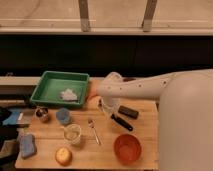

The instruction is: Wipe table surface with brush

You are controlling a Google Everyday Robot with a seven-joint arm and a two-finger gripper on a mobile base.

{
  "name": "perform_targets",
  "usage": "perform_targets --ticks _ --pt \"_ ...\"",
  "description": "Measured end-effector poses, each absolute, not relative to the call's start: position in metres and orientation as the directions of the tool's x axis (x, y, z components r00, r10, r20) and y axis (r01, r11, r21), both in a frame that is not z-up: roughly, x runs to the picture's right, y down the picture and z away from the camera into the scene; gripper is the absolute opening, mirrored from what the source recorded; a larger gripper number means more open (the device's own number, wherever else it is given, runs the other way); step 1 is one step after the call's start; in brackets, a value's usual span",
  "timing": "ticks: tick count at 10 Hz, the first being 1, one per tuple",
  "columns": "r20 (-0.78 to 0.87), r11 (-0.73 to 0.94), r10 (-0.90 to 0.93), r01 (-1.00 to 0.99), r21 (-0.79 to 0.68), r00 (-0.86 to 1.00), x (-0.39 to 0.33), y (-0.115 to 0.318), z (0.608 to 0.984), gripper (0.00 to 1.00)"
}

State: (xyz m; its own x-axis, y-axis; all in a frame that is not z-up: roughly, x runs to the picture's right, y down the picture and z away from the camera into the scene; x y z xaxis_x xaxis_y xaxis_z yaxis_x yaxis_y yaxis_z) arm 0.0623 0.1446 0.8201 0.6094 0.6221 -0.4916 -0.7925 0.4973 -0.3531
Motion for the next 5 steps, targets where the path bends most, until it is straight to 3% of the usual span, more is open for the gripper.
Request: perform_targets --ticks 5 --pt "-0.443 0.459 0.694 -0.823 -0.335 0.567 0.113 0.118 0.853 0.06"
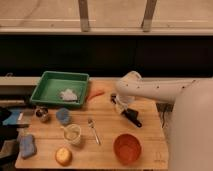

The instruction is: Wipe table surface with brush

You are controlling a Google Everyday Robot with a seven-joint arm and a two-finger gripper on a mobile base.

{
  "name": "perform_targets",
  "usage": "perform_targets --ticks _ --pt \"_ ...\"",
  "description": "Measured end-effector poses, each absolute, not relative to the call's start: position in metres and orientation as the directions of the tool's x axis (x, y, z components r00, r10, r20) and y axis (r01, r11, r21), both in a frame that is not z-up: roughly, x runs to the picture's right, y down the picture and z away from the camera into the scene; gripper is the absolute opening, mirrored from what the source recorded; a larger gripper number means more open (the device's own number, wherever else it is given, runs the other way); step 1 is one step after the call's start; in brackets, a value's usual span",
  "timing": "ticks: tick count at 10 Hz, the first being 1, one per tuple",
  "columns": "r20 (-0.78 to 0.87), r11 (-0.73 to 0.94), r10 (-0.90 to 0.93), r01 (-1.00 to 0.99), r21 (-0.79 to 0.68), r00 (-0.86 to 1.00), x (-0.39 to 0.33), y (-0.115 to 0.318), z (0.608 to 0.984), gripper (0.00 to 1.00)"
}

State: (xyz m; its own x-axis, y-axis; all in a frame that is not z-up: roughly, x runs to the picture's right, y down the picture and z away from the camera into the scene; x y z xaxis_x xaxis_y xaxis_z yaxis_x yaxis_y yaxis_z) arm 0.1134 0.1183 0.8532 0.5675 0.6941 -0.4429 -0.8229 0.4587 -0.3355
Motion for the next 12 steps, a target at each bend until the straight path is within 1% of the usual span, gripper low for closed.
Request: perform_targets --ticks 2,4,6,9,12 --pt "-0.411 0.484 0.687 -0.799 -0.356 0.599 0.091 0.109 0.862 0.06" --pt "-0.364 0.527 0.662 -0.753 -0.394 0.655 0.05 0.098 0.87 0.06" --pt "-0.308 0.58 0.621 -0.686 -0.439 0.721 0.007 0.096 0.87 0.06" --pt "-0.259 0.635 0.558 -0.607 -0.478 0.788 -0.036 0.117 0.849 0.06" --pt "-0.292 0.636 0.536 -0.606 -0.478 0.792 -0.024 0.134 0.838 0.06"
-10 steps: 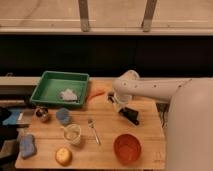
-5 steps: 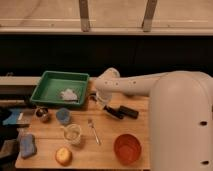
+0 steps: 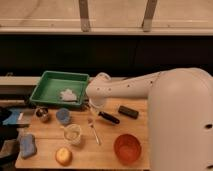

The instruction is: Wipe table surface with brush

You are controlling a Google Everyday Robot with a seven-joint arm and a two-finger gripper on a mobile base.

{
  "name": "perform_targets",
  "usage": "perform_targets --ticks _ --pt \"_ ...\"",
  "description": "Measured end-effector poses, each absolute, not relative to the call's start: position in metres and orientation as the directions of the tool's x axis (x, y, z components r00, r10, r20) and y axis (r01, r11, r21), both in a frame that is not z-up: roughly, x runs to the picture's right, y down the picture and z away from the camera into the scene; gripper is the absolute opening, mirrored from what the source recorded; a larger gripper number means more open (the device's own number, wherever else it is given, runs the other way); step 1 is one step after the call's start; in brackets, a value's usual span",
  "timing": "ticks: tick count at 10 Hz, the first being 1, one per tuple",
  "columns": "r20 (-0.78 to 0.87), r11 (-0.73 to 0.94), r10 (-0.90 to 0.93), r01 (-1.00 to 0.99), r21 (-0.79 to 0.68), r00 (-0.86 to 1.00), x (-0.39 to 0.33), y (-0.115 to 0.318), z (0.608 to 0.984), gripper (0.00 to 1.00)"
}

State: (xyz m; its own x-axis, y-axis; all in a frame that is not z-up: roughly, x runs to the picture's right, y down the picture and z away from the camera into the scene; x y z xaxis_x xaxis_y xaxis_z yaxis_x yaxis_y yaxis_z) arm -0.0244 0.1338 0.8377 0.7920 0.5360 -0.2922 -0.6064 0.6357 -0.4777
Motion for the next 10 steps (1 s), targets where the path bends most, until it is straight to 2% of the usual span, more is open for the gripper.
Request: perform_targets --ticks 2,5,8,10 --pt "-0.349 0.615 0.543 -0.644 -0.455 0.764 0.01 0.149 0.827 0.06" --pt "-0.4 0.594 0.569 -0.695 -0.405 0.719 0.056 0.15 0.828 0.06" --pt "-0.403 0.596 0.576 -0.703 -0.389 0.711 0.058 0.135 0.844 0.06" --pt "-0.385 0.612 0.566 -0.684 -0.397 0.729 0.035 0.124 0.853 0.06"
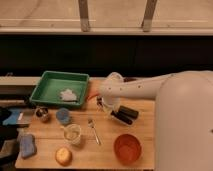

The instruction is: Wipe table surface with brush

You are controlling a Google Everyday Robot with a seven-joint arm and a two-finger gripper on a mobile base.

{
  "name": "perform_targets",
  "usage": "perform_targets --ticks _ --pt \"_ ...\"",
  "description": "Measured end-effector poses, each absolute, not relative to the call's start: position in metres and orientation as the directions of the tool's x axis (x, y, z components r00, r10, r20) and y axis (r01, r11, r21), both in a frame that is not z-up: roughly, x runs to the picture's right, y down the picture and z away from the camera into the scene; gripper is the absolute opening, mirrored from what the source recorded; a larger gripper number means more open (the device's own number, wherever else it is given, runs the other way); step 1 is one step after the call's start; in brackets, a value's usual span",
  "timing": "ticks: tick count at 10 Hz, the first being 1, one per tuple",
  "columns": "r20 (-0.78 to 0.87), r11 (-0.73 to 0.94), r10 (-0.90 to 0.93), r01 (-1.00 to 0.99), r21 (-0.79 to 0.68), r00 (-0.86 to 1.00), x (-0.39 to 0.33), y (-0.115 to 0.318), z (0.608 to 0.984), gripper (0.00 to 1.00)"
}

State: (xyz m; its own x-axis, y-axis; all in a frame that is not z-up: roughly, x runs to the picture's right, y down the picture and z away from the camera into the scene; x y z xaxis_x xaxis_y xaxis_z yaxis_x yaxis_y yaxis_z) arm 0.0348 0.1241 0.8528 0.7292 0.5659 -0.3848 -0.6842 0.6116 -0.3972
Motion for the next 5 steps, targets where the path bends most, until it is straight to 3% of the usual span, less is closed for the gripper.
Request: perform_targets --ticks 5 --pt "-0.352 0.646 0.524 -0.631 -0.43 0.776 -0.014 0.131 0.841 0.06"
